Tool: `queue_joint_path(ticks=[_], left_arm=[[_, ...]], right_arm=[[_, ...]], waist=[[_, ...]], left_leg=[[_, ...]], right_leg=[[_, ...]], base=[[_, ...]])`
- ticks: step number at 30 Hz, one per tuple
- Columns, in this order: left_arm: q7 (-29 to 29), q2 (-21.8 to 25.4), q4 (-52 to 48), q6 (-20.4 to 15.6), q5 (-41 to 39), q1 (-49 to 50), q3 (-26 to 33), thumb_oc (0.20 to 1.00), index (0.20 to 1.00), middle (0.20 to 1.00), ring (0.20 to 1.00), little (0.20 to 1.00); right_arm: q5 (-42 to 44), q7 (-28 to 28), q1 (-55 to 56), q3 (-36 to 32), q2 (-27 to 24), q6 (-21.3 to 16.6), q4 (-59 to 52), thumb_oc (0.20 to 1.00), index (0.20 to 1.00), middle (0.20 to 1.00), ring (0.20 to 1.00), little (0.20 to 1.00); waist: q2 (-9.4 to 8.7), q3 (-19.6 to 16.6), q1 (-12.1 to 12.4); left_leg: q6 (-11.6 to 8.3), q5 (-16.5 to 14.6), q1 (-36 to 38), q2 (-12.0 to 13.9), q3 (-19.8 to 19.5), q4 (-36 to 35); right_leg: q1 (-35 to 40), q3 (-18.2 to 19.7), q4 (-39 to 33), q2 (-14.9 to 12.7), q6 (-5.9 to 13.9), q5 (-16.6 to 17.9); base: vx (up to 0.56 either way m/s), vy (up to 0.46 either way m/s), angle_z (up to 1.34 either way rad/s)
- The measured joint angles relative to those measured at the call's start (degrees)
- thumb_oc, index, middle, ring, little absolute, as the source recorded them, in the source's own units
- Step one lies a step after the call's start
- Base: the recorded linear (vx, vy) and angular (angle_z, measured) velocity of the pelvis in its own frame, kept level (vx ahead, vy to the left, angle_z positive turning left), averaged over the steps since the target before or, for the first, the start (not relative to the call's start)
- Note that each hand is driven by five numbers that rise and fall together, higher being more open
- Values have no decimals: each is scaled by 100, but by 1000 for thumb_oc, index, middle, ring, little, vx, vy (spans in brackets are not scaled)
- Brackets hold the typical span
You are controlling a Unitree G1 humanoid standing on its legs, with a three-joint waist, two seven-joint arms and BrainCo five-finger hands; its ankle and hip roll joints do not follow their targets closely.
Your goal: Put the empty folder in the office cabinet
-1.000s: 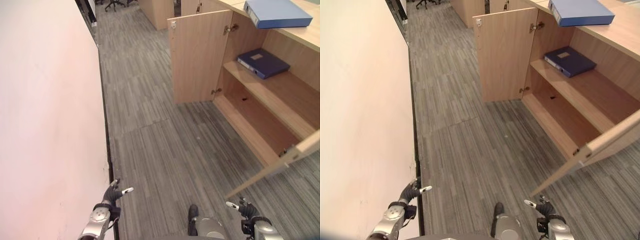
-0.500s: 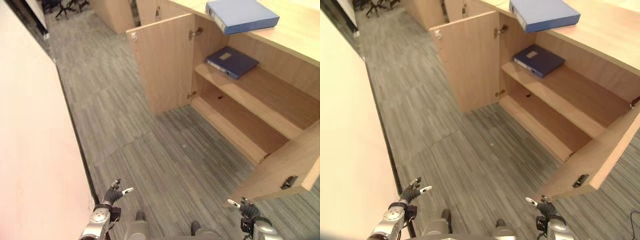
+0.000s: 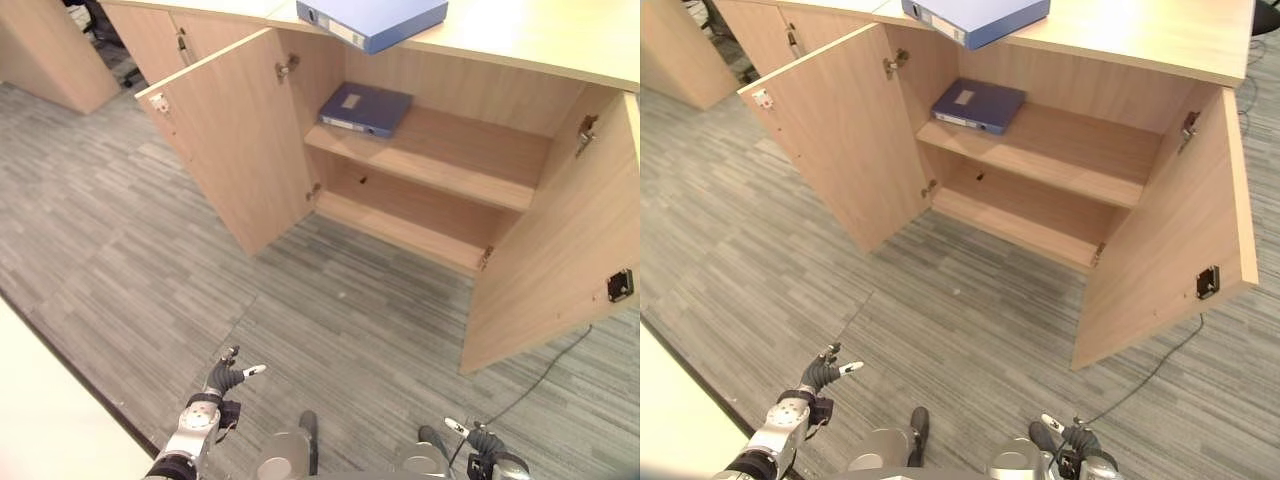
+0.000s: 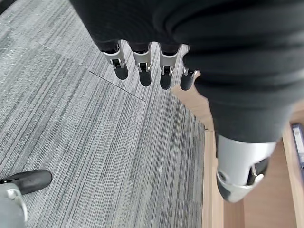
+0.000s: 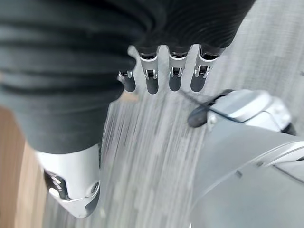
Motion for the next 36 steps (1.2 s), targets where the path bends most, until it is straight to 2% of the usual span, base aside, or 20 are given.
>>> queue_joint_path(ticks=[1, 3, 5, 8, 9, 10, 11, 12, 13, 14, 15, 16, 17, 18, 21, 24, 29, 33, 35, 36], left_arm=[[2, 21, -5, 13, 1, 6, 2, 1000, 1000, 1000, 1000, 1000], [4, 48, -52, 15, 0, -5, 25, 1000, 1000, 1000, 1000, 1000], [-5, 125, -424, 7, -1, 95, 73, 1000, 1000, 1000, 1000, 1000], [-36, 167, -677, -11, -3, 166, 74, 1000, 1000, 1000, 1000, 1000], [-44, 233, -797, -15, -4, 279, 76, 1000, 1000, 1000, 1000, 1000], [-84, 291, -917, -1, -4, 450, 84, 1000, 1000, 1000, 1000, 1000], [-103, 233, -897, 17, -6, 524, 114, 1000, 1000, 1000, 1000, 1000], [-116, 156, -890, 37, -6, 603, 109, 1000, 1000, 1000, 1000, 1000], [-127, 41, -899, 38, -10, 701, 192, 1000, 1000, 1000, 1000, 1000], [-129, 7, -901, 41, -10, 817, 273, 1000, 1000, 1000, 1000, 1000], [-180, 100, -884, 85, -10, 1111, 312, 1000, 1000, 1000, 1000, 1000], [-218, 181, -882, 98, -12, 1200, 297, 1000, 1000, 1000, 1000, 1000], [-235, 119, -813, 124, -13, 1146, 295, 1000, 1000, 1000, 1000, 1000], [-247, 52, -802, 145, -14, 1153, 295, 1000, 1000, 1000, 1000, 1000], [-238, 18, -803, 146, -18, 1128, 301, 1000, 1000, 1000, 1000, 1000], [-243, -30, -824, 138, -20, 1111, 296, 1000, 1000, 1000, 1000, 1000], [-246, -28, -923, 111, -15, 1088, 299, 1000, 1000, 1000, 1000, 1000], [-260, -26, -946, 111, -13, 1027, 300, 1000, 1000, 1000, 1000, 1000], [-287, -55, -956, 103, -14, 1018, 313, 1000, 1000, 1000, 1000, 1000], [-287, -84, -933, 99, -15, 874, 338, 1000, 1000, 1000, 1000, 1000]], right_arm=[[127, -12, -2, -177, 5, -13, 115, 1000, 1000, 1000, 1000, 1000], [176, -16, 72, -246, 8, 29, 289, 1000, 1000, 1000, 1000, 1000], [169, -21, 118, -397, -4, 50, 633, 1000, 1000, 1000, 1000, 1000], [144, -77, 495, -341, -21, 217, 685, 1000, 1000, 1000, 1000, 1000], [133, -82, 583, -341, -21, 255, 731, 1000, 1000, 1000, 1000, 1000], [89, -120, 527, -332, -97, 271, 767, 1000, 1000, 1000, 1000, 1000], [90, -133, 515, -326, -173, 269, 747, 1000, 1000, 1000, 1000, 1000], [90, -132, 543, -313, -218, 286, 752, 1000, 1000, 1000, 1000, 1000], [94, -135, 553, -243, -245, 300, 739, 1000, 1000, 1000, 1000, 1000], [95, -134, 500, -150, -237, 301, 713, 1000, 1000, 1000, 1000, 1000], [148, -114, 449, 126, -165, 285, 323, 1000, 1000, 1000, 1000, 1000], [158, -114, 398, 169, -130, 243, 115, 1000, 1000, 1000, 1000, 1000], [160, -129, 349, 168, -194, 160, 61, 1000, 1000, 1000, 1000, 1000], [161, -136, 265, 164, -237, 117, 48, 1000, 1000, 1000, 1000, 1000], [172, -112, 149, 304, -294, 82, -348, 1000, 1000, 1000, 1000, 1000], [171, -66, 67, 557, -365, 11, -1076, 1000, 1000, 1000, 1000, 1000], [166, 58, 186, 810, -449, -64, -1969, 1000, 1000, 1000, 1000, 1000], [159, 176, 159, 1022, -463, -113, -2409, 1000, 1000, 1000, 1000, 1000], [160, 232, 85, 1027, -477, -125, -2557, 1000, 1000, 1000, 1000, 1000], [157, 266, 117, 1081, -483, -130, -2716, 1000, 1000, 1000, 1000, 1000]], waist=[[85, -58, -16], [5, -119, -52], [-53, -167, -23], [-20, -260, -110], [-47, -281, -48], [37, -278, 37], [187, -253, 27], [249, -269, 9], [338, -296, 9], [393, -319, 22], [448, -390, 13], [252, -463, 89], [260, -419, 159], [249, -420, 191], [335, -443, 272], [387, -468, 325], [502, -506, 342], [443, -351, 374], [421, -258, 455], [170, -27, 523]], left_leg=[[74, 34, 20, 19, -44, -64], [110, 34, 115, 10, 60, -197], [272, 140, 323, 49, 373, -598], [400, 475, 649, 53, 749, -1156], [467, 564, 743, 57, 886, -1269], [501, 618, 795, 124, 1157, -1415], [495, 668, 830, 163, 1260, -1548], [510, 726, 873, 155, 1279, -1651], [509, 780, 941, 195, 1255, -1779], [513, 790, 1009, 273, 1259, -1873], [479, 808, 1020, 415, 1278, -1978], [387, 869, 1061, 343, 1350, -2020], [195, 1047, 1049, 387, 1468, -2019], [199, 1042, 996, 407, 1420, -2003], [178, 1094, 1045, 536, 1283, -1974], [177, 1076, 1028, 572, 1288, -1877], [89, 999, 1020, 541, 1175, -1818], [48, 994, 808, 430, 1024, -1392], [-100, 1083, 620, 323, 914, -1066], [-318, 1152, 353, 129, 889, -527]], right_leg=[[-99, 83, 121, 71, 28, 93], [-266, 173, 186, 112, 13, 273], [-564, -122, 215, 142, -116, 799], [-638, -1515, 399, -47, -204, 996], [-686, -2197, 408, -96, -135, 1217], [-729, -3078, 249, -128, -171, 1578], [-807, -3380, 286, -147, -64, 1566], [-881, -3381, 588, -133, 27, 1307], [-974, -3209, 993, 82, 195, 843], [-1038, -3031, 1329, 358, 242, 510], [-1008, -2881, 1673, 1024, 54, -35], [-861, -3222, 1320, 1079, -342, -261], [-711, -3468, 945, 1090, -688, -349], [-624, -3562, 693, 1120, -610, -295], [-550, -3350, 527, 1370, -561, -137], [-396, -3331, 292, 1437, -624, -100], [-176, -3346, -26, 1449, -571, 1], [-85, -3335, -226, 1361, -554, 97], [30, -3320, -400, 1256, -597, 178], [264, -3388, -710, 1005, -794, 360]], base=[[-2, 272, -69], [-32, 347, -89], [-53, 312, -123], [-86, 242, -48], [-126, 238, -97], [-109, 279, -104], [-72, 287, -74], [-22, 266, -21], [-32, 200, -20], [-63, 130, -34], [-68, 53, -40], [-49, -14, -39], [-4, -39, -20], [31, -54, -11], [82, -49, -2], [100, -76, -9], [54, -82, 12], [-35, -46, 15], [32, 31, 17], [74, 69, 21]])
